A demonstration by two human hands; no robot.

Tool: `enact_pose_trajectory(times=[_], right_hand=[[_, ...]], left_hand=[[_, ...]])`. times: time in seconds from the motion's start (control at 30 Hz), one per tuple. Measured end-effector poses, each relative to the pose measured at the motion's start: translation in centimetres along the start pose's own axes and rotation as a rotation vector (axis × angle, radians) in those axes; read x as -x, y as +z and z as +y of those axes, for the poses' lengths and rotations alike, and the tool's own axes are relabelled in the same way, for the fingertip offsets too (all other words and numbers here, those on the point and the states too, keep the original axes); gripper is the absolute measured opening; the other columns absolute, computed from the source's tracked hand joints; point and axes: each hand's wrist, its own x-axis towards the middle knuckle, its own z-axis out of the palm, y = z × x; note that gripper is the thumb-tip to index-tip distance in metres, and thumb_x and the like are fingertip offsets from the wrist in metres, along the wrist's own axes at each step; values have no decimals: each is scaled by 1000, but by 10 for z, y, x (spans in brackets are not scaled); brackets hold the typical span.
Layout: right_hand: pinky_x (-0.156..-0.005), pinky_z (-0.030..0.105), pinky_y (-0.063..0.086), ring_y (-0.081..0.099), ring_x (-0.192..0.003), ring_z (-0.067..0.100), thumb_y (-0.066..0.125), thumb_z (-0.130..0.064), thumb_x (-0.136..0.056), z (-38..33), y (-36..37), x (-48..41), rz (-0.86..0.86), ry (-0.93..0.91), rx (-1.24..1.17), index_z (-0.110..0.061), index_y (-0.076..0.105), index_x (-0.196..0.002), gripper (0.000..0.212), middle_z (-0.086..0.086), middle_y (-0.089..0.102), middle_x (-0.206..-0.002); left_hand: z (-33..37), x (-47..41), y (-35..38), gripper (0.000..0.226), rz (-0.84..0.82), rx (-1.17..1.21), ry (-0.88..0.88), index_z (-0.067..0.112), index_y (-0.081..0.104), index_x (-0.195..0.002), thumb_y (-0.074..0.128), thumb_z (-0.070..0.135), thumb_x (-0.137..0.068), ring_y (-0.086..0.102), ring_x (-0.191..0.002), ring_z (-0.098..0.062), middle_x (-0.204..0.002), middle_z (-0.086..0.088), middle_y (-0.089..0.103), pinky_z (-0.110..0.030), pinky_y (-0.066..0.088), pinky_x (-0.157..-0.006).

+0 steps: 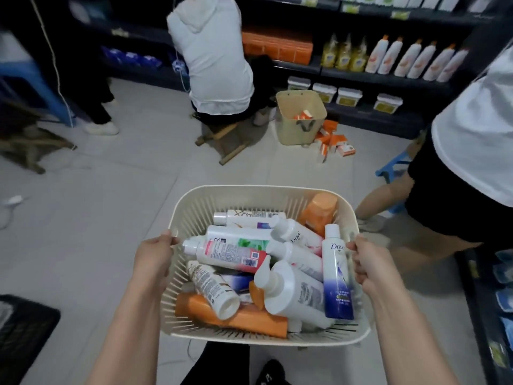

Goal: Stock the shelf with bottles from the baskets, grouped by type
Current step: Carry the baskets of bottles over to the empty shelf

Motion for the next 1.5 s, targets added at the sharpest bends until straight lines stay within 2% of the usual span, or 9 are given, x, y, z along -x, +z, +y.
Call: enact_pose_trajectory(times=[0.3, 0.43, 0.7, 0.9, 1.0, 1.1, 1.23, 1.33, 1.5], right_hand=[[-27, 9, 17, 22, -18, 2, 40, -27, -103, -87, 158, -19, -173, -53, 103, -10, 53, -74, 36, -7, 33, -24], [-27, 8, 16, 22, -17, 2, 38, -26, -103, -126, 226, -16, -252, -102, 164, -10, 53, -76, 35, -8, 32, -24], [-33, 17, 24, 31, -23, 7, 40, -28, -102, -205, 359, -26, -378, -173, 377, -10, 55, -75, 37, -4, 38, -35], [-42, 25, 23, 32, -39, 12, 42, -32, -102, -258, 465, -33, -524, -288, 501, -13, 56, -70, 40, -3, 40, -42], [-41, 25, 23, 32, -37, 11, 42, -30, -102, -280, 512, -21, -581, -342, 579, -12, 56, -71, 39, -7, 38, -32], [-36, 23, 24, 31, -31, 11, 40, -28, -103, -292, 557, -5, -656, -365, 645, -12, 53, -71, 38, -7, 34, -25], [-41, 22, 24, 32, -37, 16, 49, -30, -96, -287, 631, 11, -670, -425, 763, -14, 46, -56, 43, 1, 37, -45], [-38, 18, 23, 32, -28, 10, 45, -31, -99, -275, 687, 31, -741, -448, 800, -16, 48, -62, 41, -2, 37, -41], [-44, 25, 22, 32, -35, 14, 43, -28, -101, -260, 767, 91, -849, -462, 903, -9, 54, -67, 41, -2, 37, -37]], left_hand=[[45, -102, -62, 31, 171, 109, -99, 9, 64, -80, 45, 23, -98, 28, -42, -17, -36, 4, 41, -22, 21, -45], [69, -137, -89, 28, 265, 183, -128, 9, 63, -78, 46, 21, -98, 31, -28, -13, -30, 7, 40, -14, 21, -36], [98, -210, -133, 27, 427, 280, -205, 13, 62, -77, 45, 19, -96, 25, -41, -16, -48, -2, 40, -23, 18, -45], [101, -258, -154, 26, 540, 410, -291, 14, 60, -75, 43, 17, -95, 25, -44, -18, -55, -5, 38, -25, 17, -46], [100, -273, -169, 27, 608, 455, -323, 14, 61, -74, 44, 18, -95, 28, -44, -20, -54, -5, 40, -25, 19, -45], [97, -285, -187, 29, 662, 511, -333, 14, 61, -75, 44, 23, -96, 27, -43, -18, -54, -4, 39, -26, 18, -45], [91, -302, -223, 29, 750, 564, -414, 15, 63, -74, 45, 23, -96, 29, -43, -20, -54, -5, 41, -25, 22, -45], [84, -315, -254, 30, 793, 657, -462, 12, 65, -79, 44, 25, -96, 30, -45, -18, -56, -4, 42, -27, 23, -48], [80, -330, -317, 33, 876, 717, -510, 8, 64, -84, 43, 28, -99, 30, -48, -18, -58, -5, 40, -27, 23, -49]])
